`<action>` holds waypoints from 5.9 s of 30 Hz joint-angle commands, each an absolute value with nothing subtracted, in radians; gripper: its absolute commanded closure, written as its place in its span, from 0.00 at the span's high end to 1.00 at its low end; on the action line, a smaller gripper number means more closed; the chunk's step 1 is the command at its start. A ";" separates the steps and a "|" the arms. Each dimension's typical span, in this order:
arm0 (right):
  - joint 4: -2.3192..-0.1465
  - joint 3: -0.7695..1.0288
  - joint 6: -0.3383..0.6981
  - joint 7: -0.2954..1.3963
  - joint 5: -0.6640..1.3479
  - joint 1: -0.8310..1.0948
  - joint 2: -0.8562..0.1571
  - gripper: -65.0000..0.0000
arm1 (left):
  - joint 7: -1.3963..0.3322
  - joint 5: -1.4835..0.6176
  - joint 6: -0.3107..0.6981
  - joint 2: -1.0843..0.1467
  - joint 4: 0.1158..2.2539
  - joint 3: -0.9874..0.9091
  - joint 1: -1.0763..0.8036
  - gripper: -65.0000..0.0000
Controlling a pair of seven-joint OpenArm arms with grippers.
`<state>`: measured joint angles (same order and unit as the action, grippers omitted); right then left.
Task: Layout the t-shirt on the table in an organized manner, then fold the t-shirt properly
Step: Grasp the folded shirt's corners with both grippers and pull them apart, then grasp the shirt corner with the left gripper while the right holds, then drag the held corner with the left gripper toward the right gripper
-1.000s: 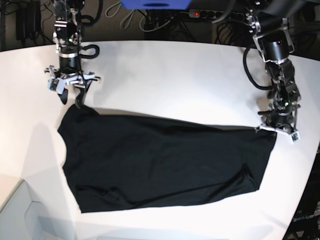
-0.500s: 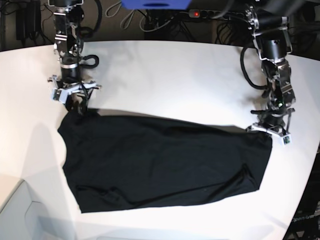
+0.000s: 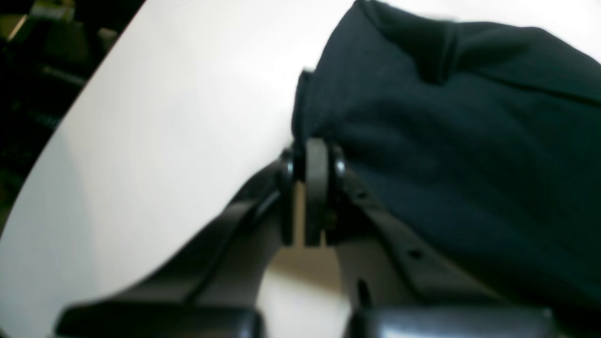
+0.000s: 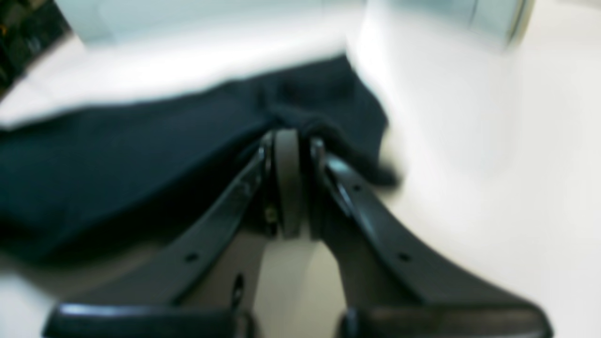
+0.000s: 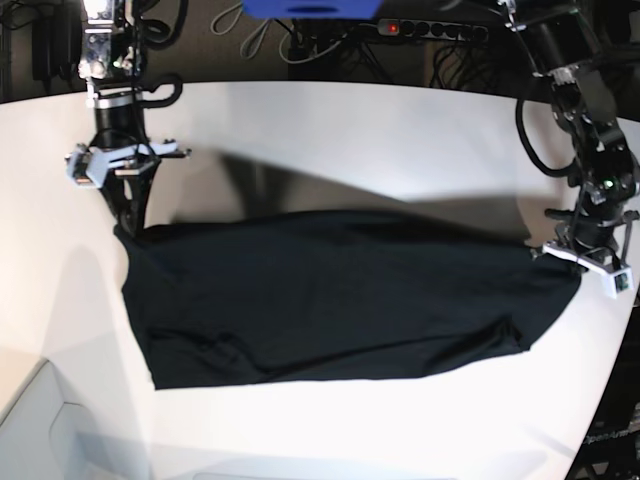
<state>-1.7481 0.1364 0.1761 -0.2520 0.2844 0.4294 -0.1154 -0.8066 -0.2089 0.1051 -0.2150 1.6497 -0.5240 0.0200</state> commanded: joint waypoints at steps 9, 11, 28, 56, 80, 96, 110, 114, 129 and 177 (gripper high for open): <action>-1.698 0.177 0.177 0.016 0.291 0.159 -0.127 0.00 | -0.831 -0.213 0.107 -0.249 1.603 -0.538 0.165 0.00; -1.629 0.179 0.177 0.110 0.291 0.084 -0.127 0.00 | -0.829 -0.205 0.107 -0.249 1.515 -0.519 0.197 0.01; -1.475 0.173 0.177 0.163 0.291 0.035 -0.202 0.44 | -0.826 -0.209 0.107 -0.280 1.210 -0.521 0.282 0.38; -1.532 0.157 0.177 0.157 0.294 0.271 -0.008 0.56 | -0.825 -0.213 0.107 -0.288 1.222 -0.526 0.282 0.45; -1.801 0.107 0.179 0.154 0.294 0.320 -0.012 0.00 | -0.837 -0.216 0.107 -0.266 1.280 -0.641 0.277 0.45; -1.965 0.107 0.179 -0.073 0.295 0.625 -0.067 0.00 | -0.837 -0.282 0.107 -0.159 1.834 -0.670 -0.027 0.45; -1.817 0.101 0.179 -0.268 0.295 0.760 -0.094 0.00 | -0.837 -0.492 0.107 -0.171 1.748 -0.822 -0.240 0.45; -1.776 0.101 0.179 -0.312 0.294 0.785 -0.094 0.00 | -0.837 -0.498 0.107 -0.165 1.658 -0.803 -0.211 0.45; -1.779 0.101 0.179 -0.337 0.292 0.820 -0.093 0.00 | -0.826 -0.489 0.107 -0.170 1.529 -0.622 -0.191 0.45; -1.779 0.105 0.179 -0.328 0.289 0.691 -0.094 0.00 | -0.837 -0.481 0.096 -0.191 1.000 -0.305 0.489 0.24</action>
